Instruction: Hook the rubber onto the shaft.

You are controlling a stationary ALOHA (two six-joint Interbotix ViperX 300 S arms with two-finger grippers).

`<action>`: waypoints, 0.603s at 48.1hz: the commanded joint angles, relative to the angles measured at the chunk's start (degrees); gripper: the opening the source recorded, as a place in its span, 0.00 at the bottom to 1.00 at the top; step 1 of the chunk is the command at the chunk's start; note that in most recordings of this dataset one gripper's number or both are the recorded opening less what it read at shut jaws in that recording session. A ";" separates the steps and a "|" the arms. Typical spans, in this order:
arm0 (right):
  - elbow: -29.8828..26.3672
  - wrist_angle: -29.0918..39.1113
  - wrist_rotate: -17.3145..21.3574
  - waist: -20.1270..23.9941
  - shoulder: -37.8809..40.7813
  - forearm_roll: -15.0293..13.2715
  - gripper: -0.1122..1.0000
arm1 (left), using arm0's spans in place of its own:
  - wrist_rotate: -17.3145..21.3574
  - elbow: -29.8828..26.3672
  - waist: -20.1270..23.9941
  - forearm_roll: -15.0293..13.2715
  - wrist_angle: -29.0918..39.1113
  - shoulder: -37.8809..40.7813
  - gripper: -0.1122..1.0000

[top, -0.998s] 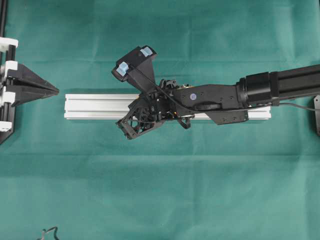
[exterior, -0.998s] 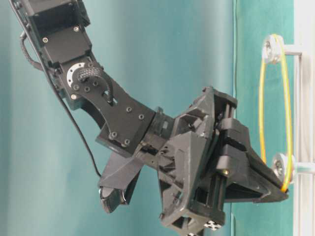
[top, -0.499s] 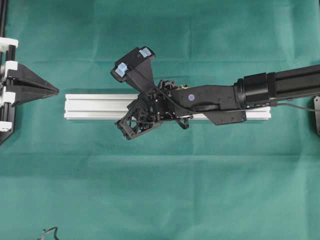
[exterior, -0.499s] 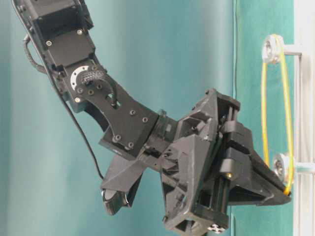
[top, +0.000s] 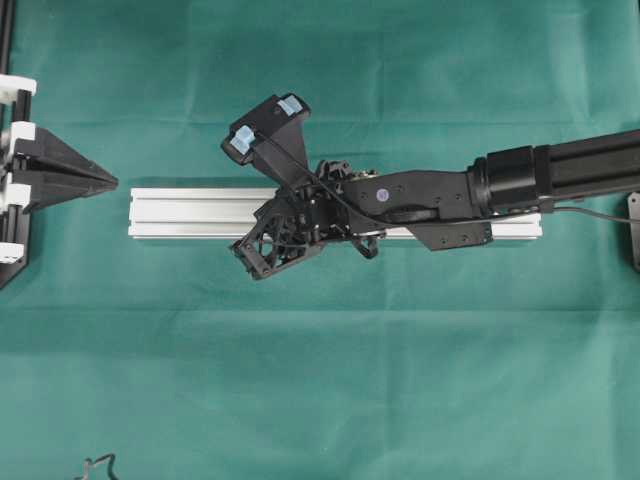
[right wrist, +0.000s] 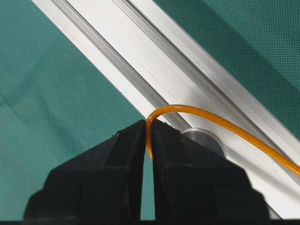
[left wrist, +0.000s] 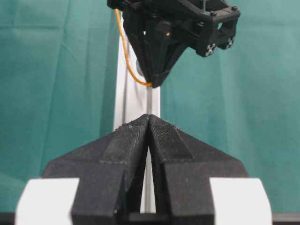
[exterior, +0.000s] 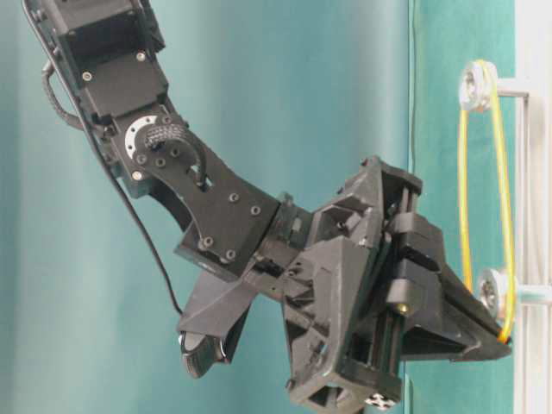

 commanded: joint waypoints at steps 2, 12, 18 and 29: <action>-0.44 -0.18 0.09 0.18 -0.70 0.18 0.16 | 0.00 -1.76 0.09 0.09 -0.26 0.44 0.10; -0.44 -0.09 0.09 0.53 -0.79 0.26 0.16 | 0.00 -1.76 0.09 0.18 -0.26 0.44 0.10; -0.26 0.00 0.09 0.70 -0.88 0.70 0.16 | 0.00 -1.76 0.09 0.18 -0.35 0.44 0.10; 1.58 -0.26 0.00 1.41 -1.58 1.93 0.16 | 0.00 -1.76 0.09 0.09 -0.44 0.44 0.10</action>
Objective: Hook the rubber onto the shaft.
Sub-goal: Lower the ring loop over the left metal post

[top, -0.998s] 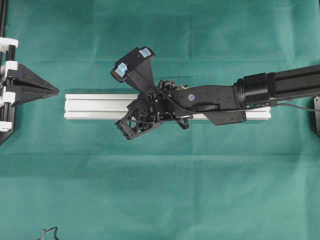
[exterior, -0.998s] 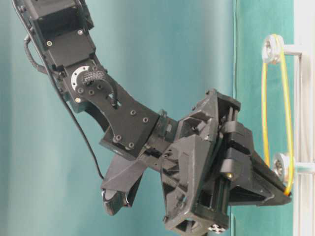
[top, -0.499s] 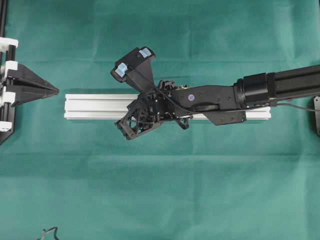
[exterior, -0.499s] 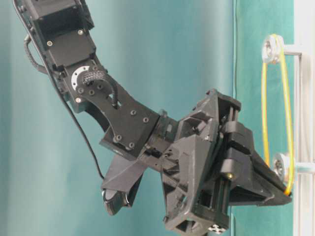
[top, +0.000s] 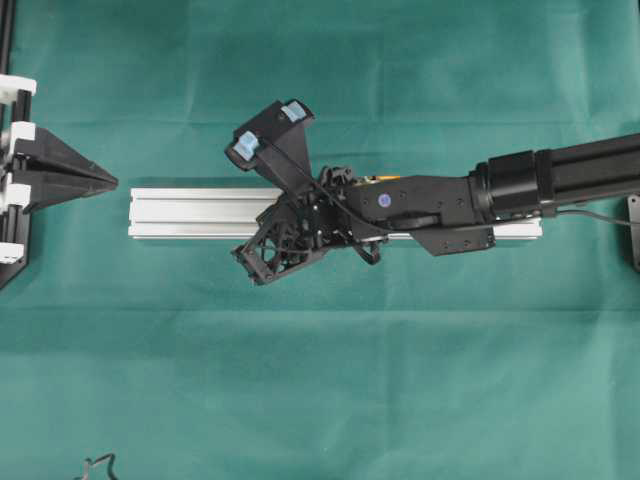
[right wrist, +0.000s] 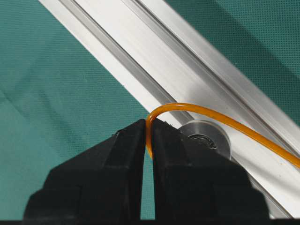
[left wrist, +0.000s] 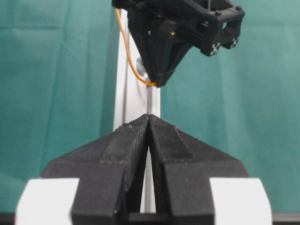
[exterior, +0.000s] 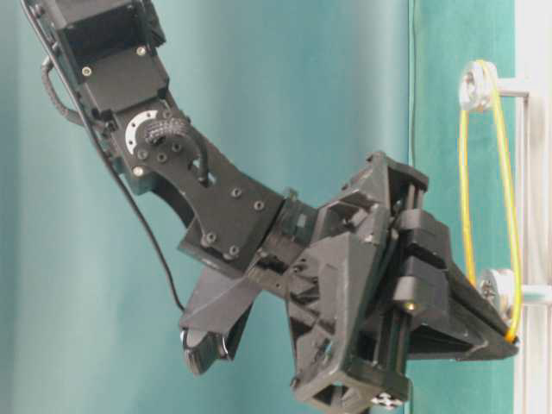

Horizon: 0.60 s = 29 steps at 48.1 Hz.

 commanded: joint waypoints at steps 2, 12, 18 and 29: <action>1.23 -0.35 0.09 0.70 -1.85 0.70 0.16 | 0.00 -1.76 0.18 0.18 -0.44 0.35 0.10; 3.25 -0.88 0.09 1.23 -2.99 1.05 0.16 | 0.00 -1.76 0.18 0.18 -0.53 0.35 0.10; 3.87 -1.14 0.09 1.41 -3.43 1.05 0.16 | -0.09 -1.76 0.09 0.09 -0.53 0.35 0.10; 4.83 -1.58 -0.09 1.49 -4.66 1.05 0.16 | 0.00 -1.76 0.09 0.09 -0.53 0.35 0.10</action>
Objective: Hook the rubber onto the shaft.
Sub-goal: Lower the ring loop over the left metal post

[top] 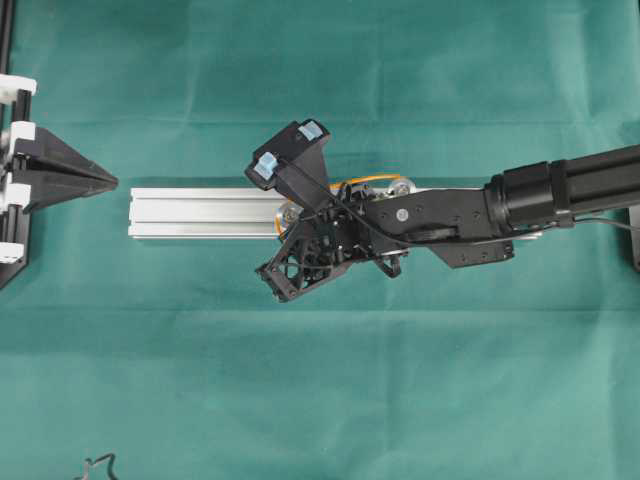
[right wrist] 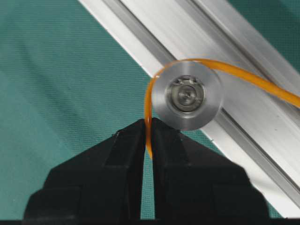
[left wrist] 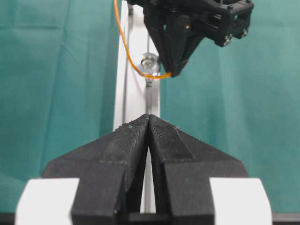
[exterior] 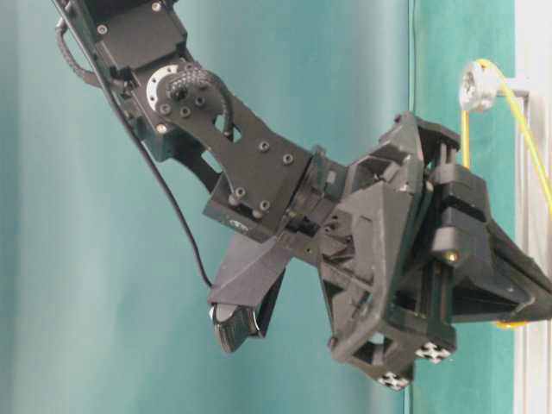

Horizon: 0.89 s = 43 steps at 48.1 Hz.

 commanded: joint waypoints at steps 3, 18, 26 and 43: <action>0.35 -0.44 -0.09 0.35 -3.16 0.18 0.16 | 0.09 -1.76 0.00 0.26 -0.53 0.35 0.10; 3.25 -0.44 -0.18 0.35 -5.89 -0.18 0.16 | 0.09 -1.76 0.09 0.26 -0.26 0.35 0.10; 4.75 -0.18 -0.09 0.35 -6.77 -0.26 0.16 | 0.18 -1.76 0.09 0.26 -0.26 0.35 0.10; 7.38 -0.35 -0.35 0.44 -8.35 -0.44 0.16 | 0.09 -1.76 0.09 0.26 -0.26 0.35 0.10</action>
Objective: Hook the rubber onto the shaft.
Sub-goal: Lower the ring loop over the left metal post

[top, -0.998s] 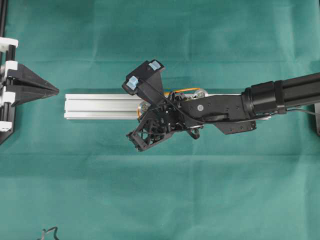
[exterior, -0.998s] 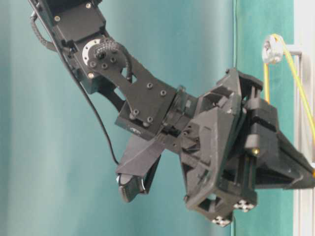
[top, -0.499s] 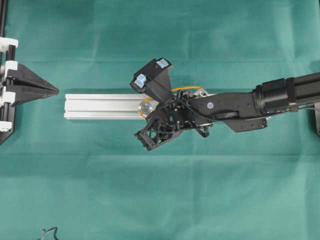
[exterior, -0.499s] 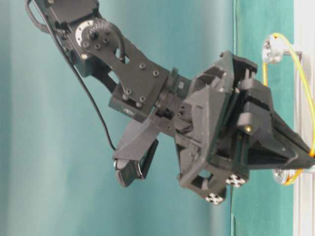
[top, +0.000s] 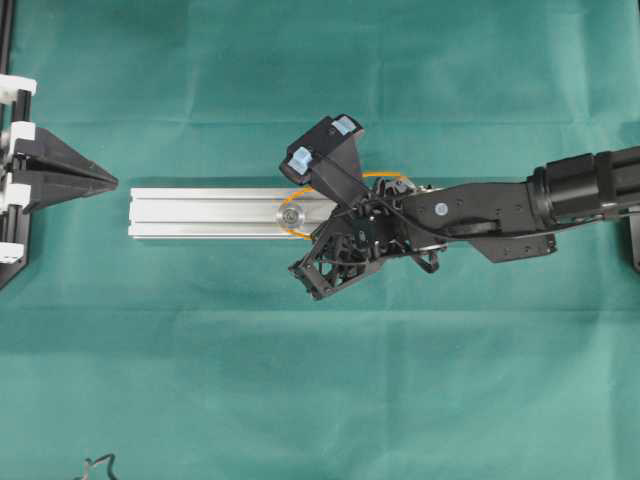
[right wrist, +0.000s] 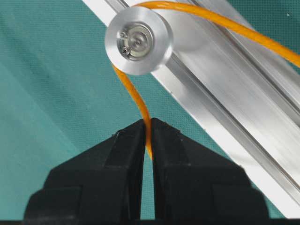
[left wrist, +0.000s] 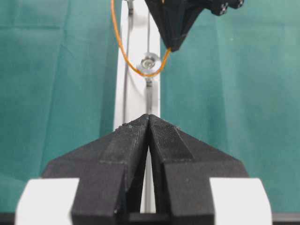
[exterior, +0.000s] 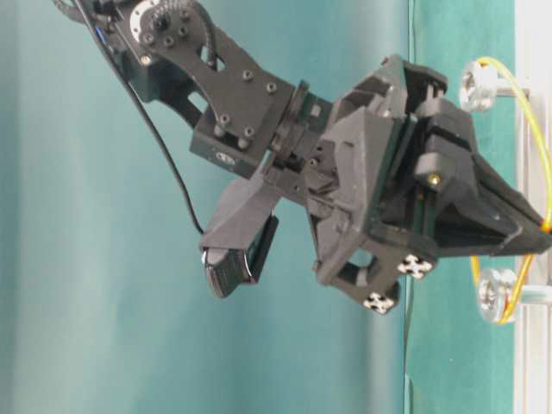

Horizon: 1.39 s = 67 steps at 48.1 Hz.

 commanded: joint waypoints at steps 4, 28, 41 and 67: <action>0.09 -0.26 -0.62 0.18 -2.64 -0.44 0.16 | 0.00 -1.76 0.09 0.18 -0.26 0.35 0.10; 0.09 -0.35 -2.37 0.09 -2.72 -0.44 0.30 | 0.00 -1.76 0.09 0.09 -0.53 0.35 0.10; 0.00 -0.35 -2.55 0.09 -2.64 -1.14 0.88 | 0.00 -1.85 0.00 0.09 -0.53 0.35 0.10; -0.09 -0.18 -2.72 0.18 -2.90 -1.49 0.88 | 0.00 -1.76 0.09 0.09 -0.53 0.35 0.10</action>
